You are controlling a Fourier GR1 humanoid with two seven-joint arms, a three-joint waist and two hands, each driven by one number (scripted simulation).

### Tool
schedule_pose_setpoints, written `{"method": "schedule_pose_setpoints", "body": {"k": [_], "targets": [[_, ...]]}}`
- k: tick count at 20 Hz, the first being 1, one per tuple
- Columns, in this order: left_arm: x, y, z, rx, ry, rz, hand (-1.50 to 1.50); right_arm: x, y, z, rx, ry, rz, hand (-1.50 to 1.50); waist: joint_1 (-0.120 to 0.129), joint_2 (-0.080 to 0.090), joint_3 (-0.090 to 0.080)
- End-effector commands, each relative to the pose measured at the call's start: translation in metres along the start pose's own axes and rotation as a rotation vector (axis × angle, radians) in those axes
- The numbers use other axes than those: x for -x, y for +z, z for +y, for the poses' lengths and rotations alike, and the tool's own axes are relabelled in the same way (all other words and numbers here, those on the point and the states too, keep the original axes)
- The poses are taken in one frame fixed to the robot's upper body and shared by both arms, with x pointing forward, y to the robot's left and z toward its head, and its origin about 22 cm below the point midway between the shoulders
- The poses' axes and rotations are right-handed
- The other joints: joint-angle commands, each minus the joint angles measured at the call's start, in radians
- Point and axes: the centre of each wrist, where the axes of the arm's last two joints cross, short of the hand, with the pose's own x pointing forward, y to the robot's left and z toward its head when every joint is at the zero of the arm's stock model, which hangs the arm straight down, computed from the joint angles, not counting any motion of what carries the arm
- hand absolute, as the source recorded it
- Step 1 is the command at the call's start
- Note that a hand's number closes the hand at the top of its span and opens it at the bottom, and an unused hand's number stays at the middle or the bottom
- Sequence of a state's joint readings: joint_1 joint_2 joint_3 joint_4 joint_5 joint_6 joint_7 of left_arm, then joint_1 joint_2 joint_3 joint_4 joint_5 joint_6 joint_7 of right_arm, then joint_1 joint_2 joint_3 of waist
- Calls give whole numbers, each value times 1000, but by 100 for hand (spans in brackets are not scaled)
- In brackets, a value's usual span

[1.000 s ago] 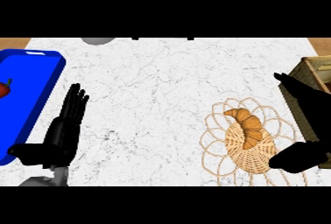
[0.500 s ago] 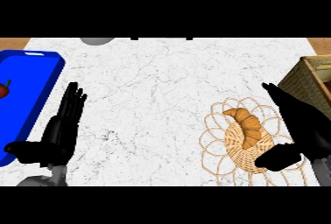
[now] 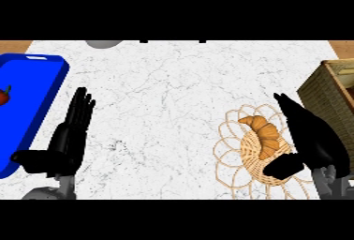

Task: Pick the croissant from the placemat and place it in the basket

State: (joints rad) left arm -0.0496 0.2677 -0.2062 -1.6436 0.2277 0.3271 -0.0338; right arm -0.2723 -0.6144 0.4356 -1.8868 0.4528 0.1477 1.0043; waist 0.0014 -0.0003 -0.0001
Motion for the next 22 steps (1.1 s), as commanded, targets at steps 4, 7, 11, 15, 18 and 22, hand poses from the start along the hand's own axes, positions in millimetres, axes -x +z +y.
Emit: {"method": "schedule_pose_setpoints", "body": {"k": [4,7,11,15,18,22], "targets": [[3,-12,-14,8,18,10,0,-2,-9,15,21,4,40,-150,-3,0,0],[-4,-6,0,-2,8,-3,0,-12,-9,16,4,11,53,-150,0,0,0],[10,1,-1,-12,1,-1,0,7,-32,14,-9,15,59,-150,0,0,0],[9,2,-9,-8,-1,16,0,2,-34,18,-45,16,84,-150,-1,0,0],[0,0,4,0,23,1,0,21,-28,45,-66,34,90,-150,-2,0,0],[8,9,-7,-8,13,-9,0,14,-38,56,-78,9,81,-150,0,0,0]]}}
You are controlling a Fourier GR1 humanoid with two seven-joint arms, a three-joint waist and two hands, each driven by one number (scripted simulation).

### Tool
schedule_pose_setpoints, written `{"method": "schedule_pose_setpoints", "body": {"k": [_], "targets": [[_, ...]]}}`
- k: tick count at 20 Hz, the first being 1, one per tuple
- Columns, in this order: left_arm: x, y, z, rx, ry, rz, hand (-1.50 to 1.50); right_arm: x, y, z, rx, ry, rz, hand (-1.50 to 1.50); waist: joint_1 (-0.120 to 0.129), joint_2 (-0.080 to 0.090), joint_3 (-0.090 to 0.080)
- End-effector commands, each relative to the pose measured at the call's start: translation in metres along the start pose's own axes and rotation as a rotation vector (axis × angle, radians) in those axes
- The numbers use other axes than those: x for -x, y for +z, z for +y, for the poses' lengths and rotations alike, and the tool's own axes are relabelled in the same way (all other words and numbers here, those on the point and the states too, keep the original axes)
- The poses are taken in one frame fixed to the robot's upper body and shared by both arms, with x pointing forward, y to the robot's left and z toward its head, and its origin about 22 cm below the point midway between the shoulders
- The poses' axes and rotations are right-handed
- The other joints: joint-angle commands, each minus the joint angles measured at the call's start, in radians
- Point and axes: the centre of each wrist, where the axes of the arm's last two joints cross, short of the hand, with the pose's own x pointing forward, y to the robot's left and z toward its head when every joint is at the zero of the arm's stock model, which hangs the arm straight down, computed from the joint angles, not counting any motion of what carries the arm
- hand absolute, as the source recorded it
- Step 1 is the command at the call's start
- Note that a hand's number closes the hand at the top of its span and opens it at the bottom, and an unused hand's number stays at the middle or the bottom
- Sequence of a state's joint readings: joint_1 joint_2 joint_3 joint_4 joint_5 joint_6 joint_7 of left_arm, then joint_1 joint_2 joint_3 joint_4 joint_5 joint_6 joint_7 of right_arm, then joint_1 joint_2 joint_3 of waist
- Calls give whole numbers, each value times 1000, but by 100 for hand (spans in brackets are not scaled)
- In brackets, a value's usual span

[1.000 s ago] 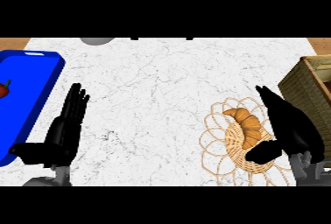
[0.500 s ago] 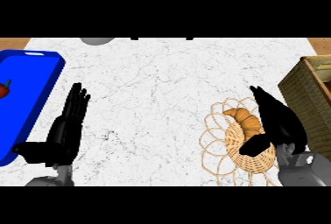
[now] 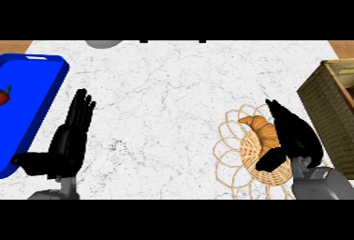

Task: Pick the croissant from the placemat and place it in the basket

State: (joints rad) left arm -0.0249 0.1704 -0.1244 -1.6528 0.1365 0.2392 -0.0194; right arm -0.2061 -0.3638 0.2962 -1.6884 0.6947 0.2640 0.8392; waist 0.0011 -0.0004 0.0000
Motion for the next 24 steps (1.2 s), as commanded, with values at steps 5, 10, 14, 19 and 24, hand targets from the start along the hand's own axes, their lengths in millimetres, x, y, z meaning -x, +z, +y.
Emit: {"method": "schedule_pose_setpoints", "body": {"k": [5,10,14,19,24], "targets": [[-1,19,14,3,-8,-10,0,2,-14,16,-28,4,-5,-150,2,0,0],[-4,-1,3,5,-11,-15,0,16,-21,18,-30,3,3,-150,-1,0,0],[-15,-1,0,-2,15,6,0,5,-12,25,-31,8,7,-150,-1,0,0],[-4,22,-11,0,11,-2,0,20,-37,11,-32,-9,11,-150,3,0,0],[-5,-4,0,-6,-6,5,0,18,-45,26,-106,31,-24,150,1,1,0]]}}
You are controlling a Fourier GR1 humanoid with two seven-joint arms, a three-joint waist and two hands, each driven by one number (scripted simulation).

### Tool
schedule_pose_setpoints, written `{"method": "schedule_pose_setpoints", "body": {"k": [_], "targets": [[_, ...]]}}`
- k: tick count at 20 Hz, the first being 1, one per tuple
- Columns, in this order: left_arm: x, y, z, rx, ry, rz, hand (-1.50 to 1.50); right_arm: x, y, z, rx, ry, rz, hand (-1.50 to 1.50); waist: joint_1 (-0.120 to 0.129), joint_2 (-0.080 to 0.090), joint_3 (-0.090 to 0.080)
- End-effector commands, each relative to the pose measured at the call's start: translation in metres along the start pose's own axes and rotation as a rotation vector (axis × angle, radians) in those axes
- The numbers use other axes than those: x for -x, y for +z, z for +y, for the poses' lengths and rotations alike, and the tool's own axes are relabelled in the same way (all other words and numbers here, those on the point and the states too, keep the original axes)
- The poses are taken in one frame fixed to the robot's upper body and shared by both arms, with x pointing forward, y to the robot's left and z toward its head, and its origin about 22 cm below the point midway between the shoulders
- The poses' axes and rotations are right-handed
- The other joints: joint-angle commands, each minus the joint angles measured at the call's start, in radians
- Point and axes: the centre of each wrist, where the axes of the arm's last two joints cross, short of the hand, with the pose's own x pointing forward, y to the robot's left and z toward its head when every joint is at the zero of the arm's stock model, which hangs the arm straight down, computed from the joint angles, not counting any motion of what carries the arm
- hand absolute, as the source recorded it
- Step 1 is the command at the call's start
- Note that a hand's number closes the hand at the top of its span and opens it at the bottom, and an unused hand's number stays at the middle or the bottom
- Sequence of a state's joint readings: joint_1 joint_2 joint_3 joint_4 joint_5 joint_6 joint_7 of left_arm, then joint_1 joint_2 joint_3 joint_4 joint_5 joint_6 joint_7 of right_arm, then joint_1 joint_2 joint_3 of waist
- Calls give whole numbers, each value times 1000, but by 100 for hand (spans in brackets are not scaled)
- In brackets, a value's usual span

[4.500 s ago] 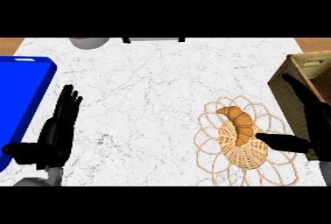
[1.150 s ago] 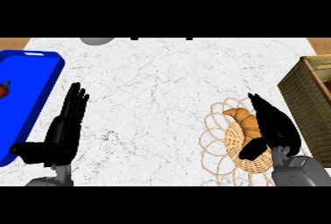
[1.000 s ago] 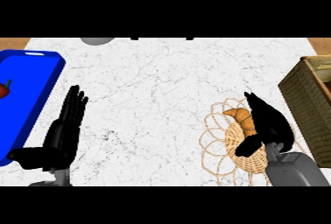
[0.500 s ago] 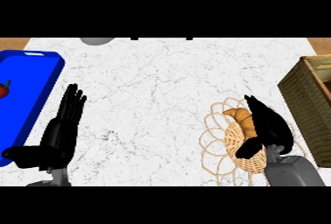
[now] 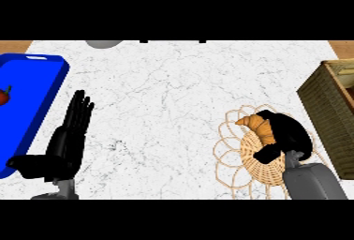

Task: Pick the croissant from the placemat and place it in the basket

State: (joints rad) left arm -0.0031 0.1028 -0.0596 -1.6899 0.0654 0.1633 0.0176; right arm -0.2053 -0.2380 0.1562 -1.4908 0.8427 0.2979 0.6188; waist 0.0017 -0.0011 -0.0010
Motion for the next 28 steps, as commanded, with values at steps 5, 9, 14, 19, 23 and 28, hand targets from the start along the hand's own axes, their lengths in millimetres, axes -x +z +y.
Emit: {"method": "schedule_pose_setpoints", "body": {"k": [5,9,14,19,23,28], "targets": [[-20,10,9,2,-4,-5,0,0,-11,10,-27,106,-75,150,4,0,1],[-3,0,-9,-13,-10,-6,0,-10,-4,30,0,147,-100,150,-1,0,1],[15,-5,-5,-1,8,12,0,-11,4,13,40,148,-145,150,-3,1,1],[-2,-6,-4,33,4,-36,0,7,-59,-45,205,-174,539,150,42,36,2],[-5,-7,-17,89,16,-48,0,-5,-73,-85,371,-271,802,150,94,45,1],[-8,-14,-27,120,13,-56,0,-34,-81,-140,592,-378,855,150,111,43,2]]}}
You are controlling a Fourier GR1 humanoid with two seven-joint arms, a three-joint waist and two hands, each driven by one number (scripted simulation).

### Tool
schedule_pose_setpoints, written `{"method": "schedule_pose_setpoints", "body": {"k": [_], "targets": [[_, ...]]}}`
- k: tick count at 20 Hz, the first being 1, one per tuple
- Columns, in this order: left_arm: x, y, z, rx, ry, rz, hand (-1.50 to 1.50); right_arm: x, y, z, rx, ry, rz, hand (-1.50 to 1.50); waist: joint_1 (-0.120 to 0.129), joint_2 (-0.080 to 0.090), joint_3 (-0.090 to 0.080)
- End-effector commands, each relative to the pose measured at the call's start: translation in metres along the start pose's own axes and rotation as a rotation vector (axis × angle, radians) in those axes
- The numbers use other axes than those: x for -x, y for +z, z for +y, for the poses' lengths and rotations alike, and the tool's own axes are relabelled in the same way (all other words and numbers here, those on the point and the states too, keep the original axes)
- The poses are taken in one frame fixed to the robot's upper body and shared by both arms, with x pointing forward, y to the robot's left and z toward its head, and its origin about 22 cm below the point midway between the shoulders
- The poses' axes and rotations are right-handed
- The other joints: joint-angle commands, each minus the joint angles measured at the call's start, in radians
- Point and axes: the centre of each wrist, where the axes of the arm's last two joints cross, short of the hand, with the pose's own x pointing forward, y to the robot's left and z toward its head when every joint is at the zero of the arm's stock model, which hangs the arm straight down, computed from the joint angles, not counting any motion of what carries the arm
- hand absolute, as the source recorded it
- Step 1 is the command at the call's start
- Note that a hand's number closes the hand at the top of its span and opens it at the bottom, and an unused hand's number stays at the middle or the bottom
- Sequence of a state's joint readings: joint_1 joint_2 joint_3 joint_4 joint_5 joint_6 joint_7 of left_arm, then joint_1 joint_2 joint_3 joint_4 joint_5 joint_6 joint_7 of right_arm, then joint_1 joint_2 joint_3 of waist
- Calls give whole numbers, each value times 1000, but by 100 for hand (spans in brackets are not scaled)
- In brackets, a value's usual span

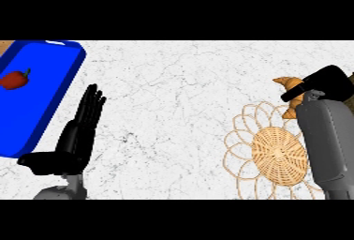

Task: Pick the croissant from the placemat and place it in the basket

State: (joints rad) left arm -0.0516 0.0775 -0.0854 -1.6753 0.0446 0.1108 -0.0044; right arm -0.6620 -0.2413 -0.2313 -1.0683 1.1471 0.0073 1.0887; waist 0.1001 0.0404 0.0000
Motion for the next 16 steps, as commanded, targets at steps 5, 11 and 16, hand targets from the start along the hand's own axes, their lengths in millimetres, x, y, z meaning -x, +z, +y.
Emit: {"method": "schedule_pose_setpoints", "body": {"k": [5,11,16], "targets": [[2,-2,-4,9,2,6,0,-62,14,-73,329,-370,98,150,15,-7,-1],[0,-14,-13,23,13,16,0,-115,68,-112,474,-475,38,150,12,-9,-3],[2,-7,-3,6,-9,32,0,-131,75,-129,495,-498,86,150,-5,-16,-2]]}}
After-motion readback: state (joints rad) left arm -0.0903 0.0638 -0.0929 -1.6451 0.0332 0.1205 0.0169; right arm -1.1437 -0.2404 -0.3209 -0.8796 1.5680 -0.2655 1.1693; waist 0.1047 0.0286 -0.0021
